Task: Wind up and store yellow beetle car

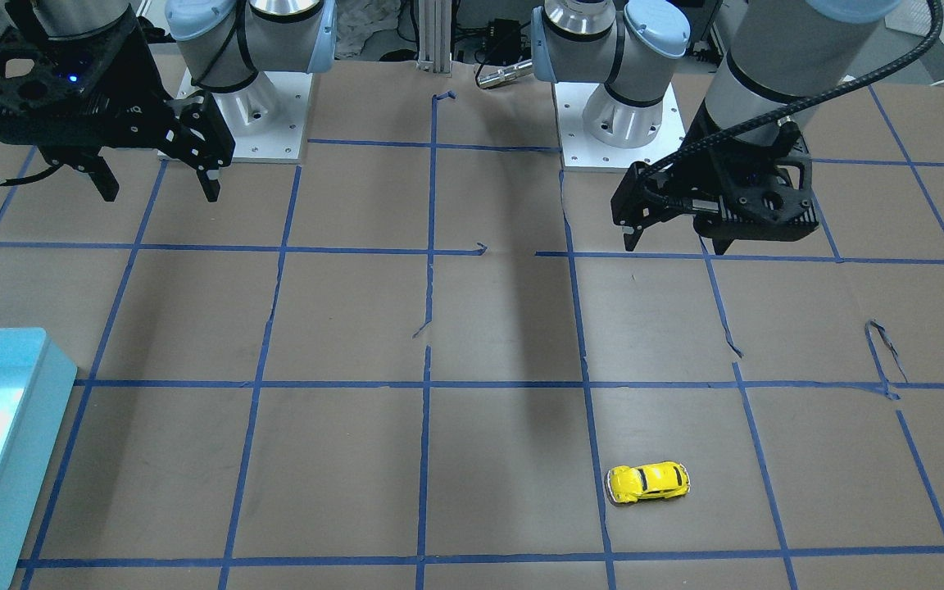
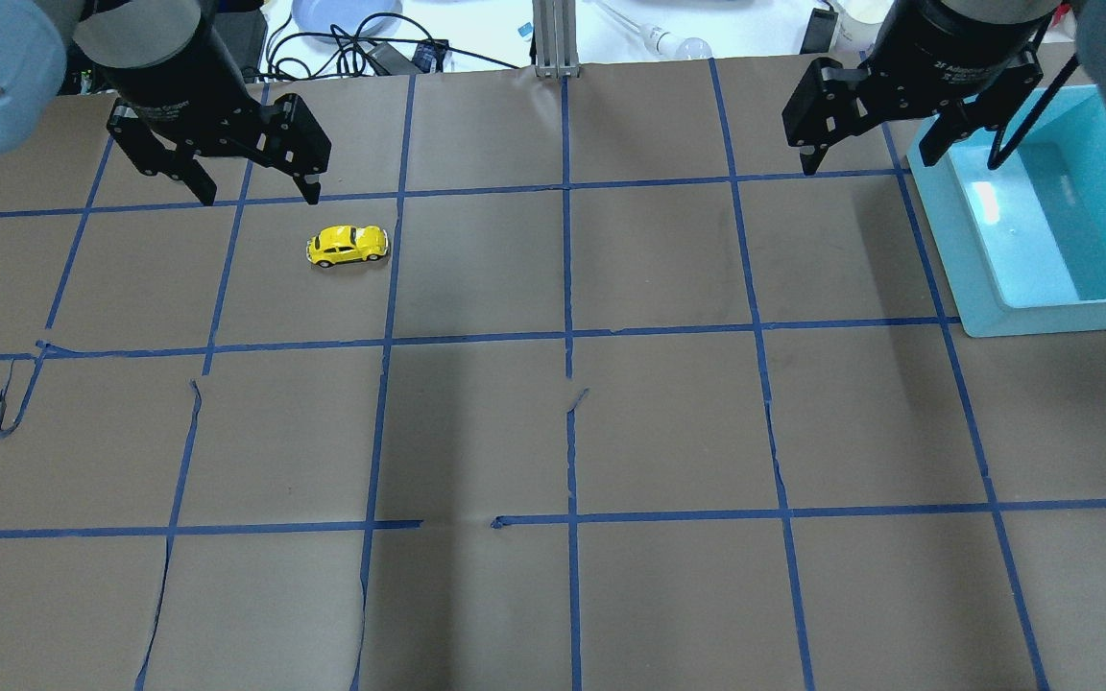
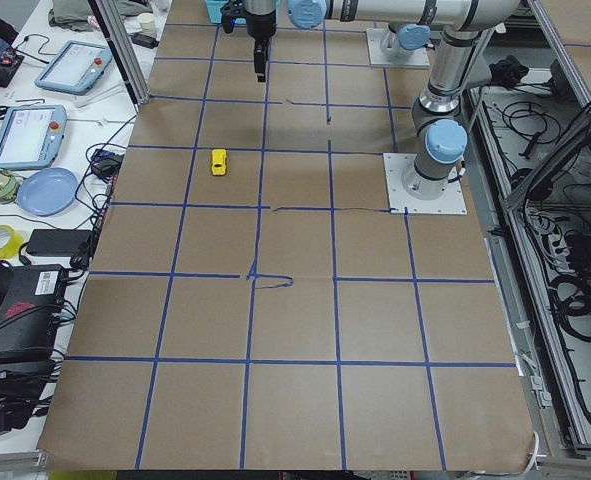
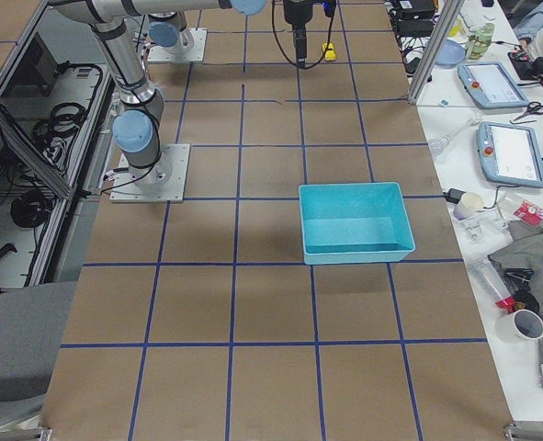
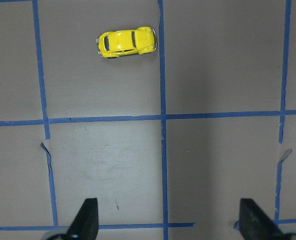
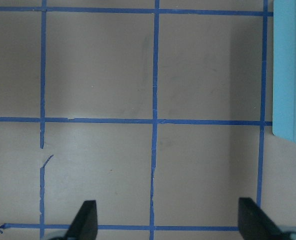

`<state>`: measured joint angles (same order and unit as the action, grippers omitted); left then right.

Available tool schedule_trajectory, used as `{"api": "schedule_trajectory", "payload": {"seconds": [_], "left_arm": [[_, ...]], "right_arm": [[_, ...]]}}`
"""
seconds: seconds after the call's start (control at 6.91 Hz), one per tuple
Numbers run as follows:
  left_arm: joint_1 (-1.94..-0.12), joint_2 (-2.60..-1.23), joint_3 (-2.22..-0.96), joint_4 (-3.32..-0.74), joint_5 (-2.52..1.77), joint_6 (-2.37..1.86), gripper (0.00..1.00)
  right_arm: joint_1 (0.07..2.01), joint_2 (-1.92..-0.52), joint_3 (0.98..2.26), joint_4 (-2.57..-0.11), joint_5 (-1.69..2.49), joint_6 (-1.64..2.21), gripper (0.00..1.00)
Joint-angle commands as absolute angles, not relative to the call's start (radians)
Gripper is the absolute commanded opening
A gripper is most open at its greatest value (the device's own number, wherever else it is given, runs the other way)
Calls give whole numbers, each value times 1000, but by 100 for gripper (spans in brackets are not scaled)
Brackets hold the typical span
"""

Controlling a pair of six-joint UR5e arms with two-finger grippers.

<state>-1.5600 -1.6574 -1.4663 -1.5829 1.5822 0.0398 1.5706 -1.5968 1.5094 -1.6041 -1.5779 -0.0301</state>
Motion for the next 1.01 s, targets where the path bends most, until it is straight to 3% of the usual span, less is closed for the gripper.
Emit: {"api": "schedule_trajectory", "payload": {"seconds": [0.0, 0.87], "left_arm": [[-1551, -1646, -1474, -1583, 1585, 92, 100], [-1554, -1640, -1493, -1585, 1572, 80, 100]], "right_arm": [[1571, -1595, 1511, -1603, -1577, -35, 100], [1572, -1595, 1511, -1603, -1578, -38, 100]]}}
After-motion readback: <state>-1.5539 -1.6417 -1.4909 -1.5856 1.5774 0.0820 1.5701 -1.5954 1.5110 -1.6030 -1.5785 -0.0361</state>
